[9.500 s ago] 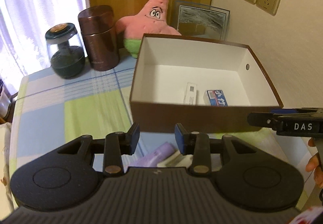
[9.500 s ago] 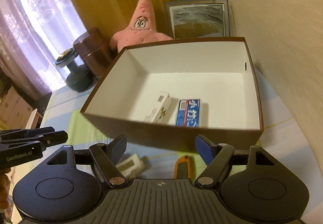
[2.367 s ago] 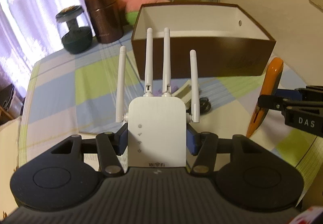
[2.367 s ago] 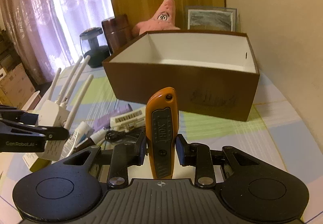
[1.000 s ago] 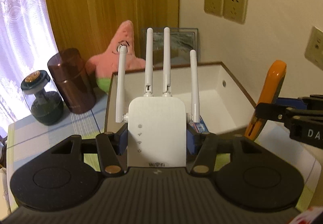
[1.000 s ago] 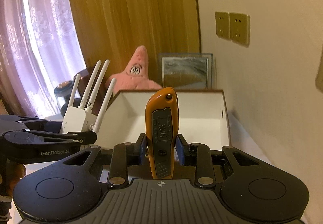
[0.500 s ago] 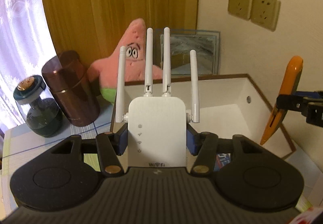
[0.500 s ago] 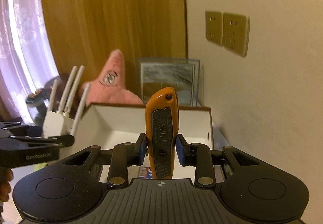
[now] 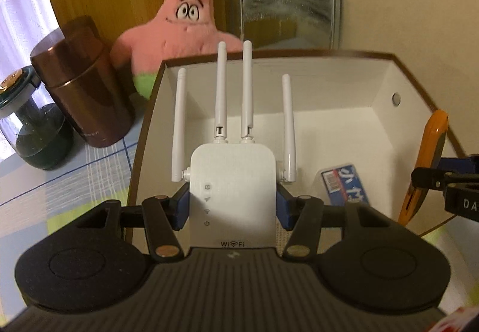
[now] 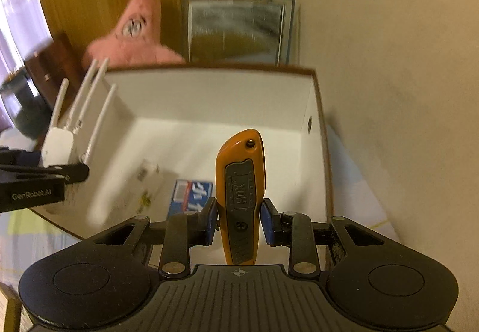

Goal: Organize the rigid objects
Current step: 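Carry the extender and knife over the brown box with both tools, then lower both items into the brown box and open both tools, then withdraw both open tools from the brown box back over the table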

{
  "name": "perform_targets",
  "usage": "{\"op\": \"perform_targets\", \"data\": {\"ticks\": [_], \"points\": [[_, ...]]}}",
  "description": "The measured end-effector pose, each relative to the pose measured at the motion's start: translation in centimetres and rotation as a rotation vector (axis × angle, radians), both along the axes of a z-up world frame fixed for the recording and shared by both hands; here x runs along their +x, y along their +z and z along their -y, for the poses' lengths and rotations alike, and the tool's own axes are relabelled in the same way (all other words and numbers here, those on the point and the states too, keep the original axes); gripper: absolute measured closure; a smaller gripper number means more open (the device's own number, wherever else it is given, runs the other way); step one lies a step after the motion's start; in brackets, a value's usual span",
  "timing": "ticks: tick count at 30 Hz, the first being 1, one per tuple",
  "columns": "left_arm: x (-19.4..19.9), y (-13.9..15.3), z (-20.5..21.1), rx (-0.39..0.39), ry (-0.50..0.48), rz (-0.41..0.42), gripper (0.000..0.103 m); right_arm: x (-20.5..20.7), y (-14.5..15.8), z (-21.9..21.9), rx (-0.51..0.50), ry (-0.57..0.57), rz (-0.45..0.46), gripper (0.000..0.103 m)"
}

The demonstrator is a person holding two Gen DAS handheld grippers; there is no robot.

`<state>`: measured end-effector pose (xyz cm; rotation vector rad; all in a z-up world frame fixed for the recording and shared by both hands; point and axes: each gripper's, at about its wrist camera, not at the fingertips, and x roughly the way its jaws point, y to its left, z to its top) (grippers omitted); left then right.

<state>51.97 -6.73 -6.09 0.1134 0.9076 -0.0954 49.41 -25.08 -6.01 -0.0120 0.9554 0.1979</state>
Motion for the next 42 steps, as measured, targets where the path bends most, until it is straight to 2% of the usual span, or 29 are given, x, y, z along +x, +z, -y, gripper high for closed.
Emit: {"op": "perform_targets", "data": {"ticks": [4, 9, 20, 26, 29, 34, 42], "points": [[0.5, -0.7, -0.1, 0.009, 0.009, -0.031, 0.051, 1.2, -1.5, -0.6, -0.021, 0.003, -0.069, 0.075], [0.6, -1.4, 0.0, 0.020, 0.012, -0.059, 0.051, 2.6, -2.5, -0.5, -0.020, -0.015, -0.110, 0.076], [0.9, -1.8, 0.1, 0.041, 0.017, -0.086, 0.051, 2.0, -2.3, 0.0, 0.008, -0.033, -0.091, 0.071], [1.0, -2.2, -0.1, 0.051, 0.009, -0.103, 0.051, 1.2, -1.8, -0.1, 0.044, -0.031, -0.076, 0.062], [0.6, -1.8, 0.1, 0.075, -0.002, -0.066, 0.051, 0.9, -1.6, -0.3, 0.056, -0.019, -0.070, 0.055], [0.4, -0.9, -0.3, 0.064, -0.002, -0.051, 0.050, 0.1, -0.9, -0.7, 0.052, -0.002, -0.040, 0.042], [-0.7, 0.6, -0.9, 0.031, 0.004, -0.037, 0.050, -1.2, 0.3, -0.6, 0.078, 0.003, -0.011, 0.037]]}}
